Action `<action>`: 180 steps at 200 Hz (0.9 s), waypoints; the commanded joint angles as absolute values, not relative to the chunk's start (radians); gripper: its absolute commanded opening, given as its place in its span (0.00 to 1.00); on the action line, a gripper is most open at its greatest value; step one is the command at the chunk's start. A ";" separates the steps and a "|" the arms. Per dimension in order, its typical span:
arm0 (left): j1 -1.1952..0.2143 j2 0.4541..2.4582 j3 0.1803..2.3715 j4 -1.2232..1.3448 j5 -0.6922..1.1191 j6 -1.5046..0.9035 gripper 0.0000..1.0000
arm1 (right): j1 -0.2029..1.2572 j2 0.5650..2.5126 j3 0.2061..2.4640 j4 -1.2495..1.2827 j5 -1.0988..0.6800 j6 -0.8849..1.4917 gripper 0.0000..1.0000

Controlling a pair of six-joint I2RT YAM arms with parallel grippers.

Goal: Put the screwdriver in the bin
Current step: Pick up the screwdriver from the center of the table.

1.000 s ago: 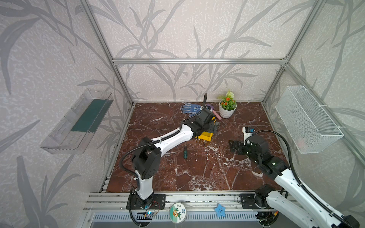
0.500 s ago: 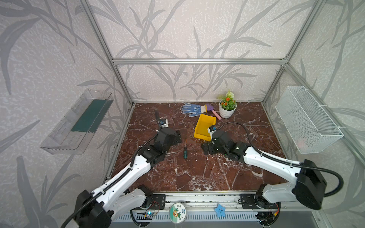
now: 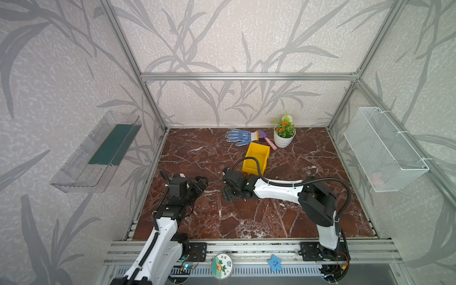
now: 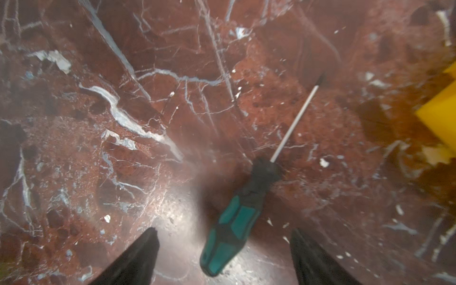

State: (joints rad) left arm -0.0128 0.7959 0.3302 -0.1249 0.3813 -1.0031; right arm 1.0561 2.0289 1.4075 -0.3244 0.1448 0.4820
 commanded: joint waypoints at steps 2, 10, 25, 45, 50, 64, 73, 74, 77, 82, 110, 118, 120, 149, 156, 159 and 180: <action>0.034 0.851 0.290 0.065 0.576 -1.100 0.99 | 1.068 2.074 1.456 -0.411 0.179 0.499 0.75; 0.041 0.870 0.288 0.075 0.589 -1.096 0.99 | 1.069 2.085 1.460 -0.415 0.189 0.501 0.72; 0.046 0.882 0.290 0.075 0.595 -1.081 0.99 | 1.071 2.103 1.460 -0.424 0.208 0.503 0.66; 0.048 0.863 0.299 0.040 0.578 -1.048 0.99 | 1.069 2.134 1.479 -0.468 0.246 0.530 0.62; 0.048 0.856 0.303 0.024 0.572 -1.035 0.99 | 1.070 2.141 1.489 -0.481 0.256 0.532 0.61; 0.049 0.830 0.311 -0.012 0.560 -1.005 0.99 | 1.070 2.158 1.501 -0.500 0.270 0.529 0.53; 0.048 0.812 0.310 -0.015 0.559 -0.994 0.99 | 1.070 2.159 1.498 -0.500 0.282 0.525 0.46; 0.048 0.811 0.311 -0.016 0.560 -0.993 0.99 | 1.070 2.159 1.497 -0.501 0.283 0.524 0.46; 0.048 0.805 0.311 -0.018 0.560 -0.990 0.99 | 1.071 2.158 1.495 -0.500 0.288 0.522 0.43; 0.047 0.797 0.310 -0.022 0.557 -0.987 0.99 | 1.070 2.156 1.491 -0.501 0.296 0.519 0.39; 0.026 0.767 0.352 -0.094 0.514 -0.914 0.99 | 1.063 2.103 1.437 -0.501 0.346 0.494 0.16; 0.013 0.765 0.367 -0.112 0.496 -0.894 0.99 | 1.057 2.083 1.418 -0.499 0.351 0.483 0.12; 0.009 0.765 0.373 -0.117 0.493 -0.890 0.99 | 1.056 2.077 1.412 -0.497 0.351 0.480 0.11; -0.077 0.792 0.413 -0.120 0.432 -0.859 0.99 | 1.043 1.967 1.333 -0.482 0.358 0.415 0.02; -0.105 0.802 0.425 -0.117 0.414 -0.852 0.99 | 1.039 1.936 1.314 -0.482 0.359 0.397 0.01; -0.116 0.807 0.431 -0.117 0.407 -0.848 0.99 | 1.037 1.922 1.307 -0.482 0.360 0.389 0.01; -0.183 0.842 0.472 -0.089 0.390 -0.836 0.99 | 1.030 1.820 1.251 -0.499 0.354 0.353 0.01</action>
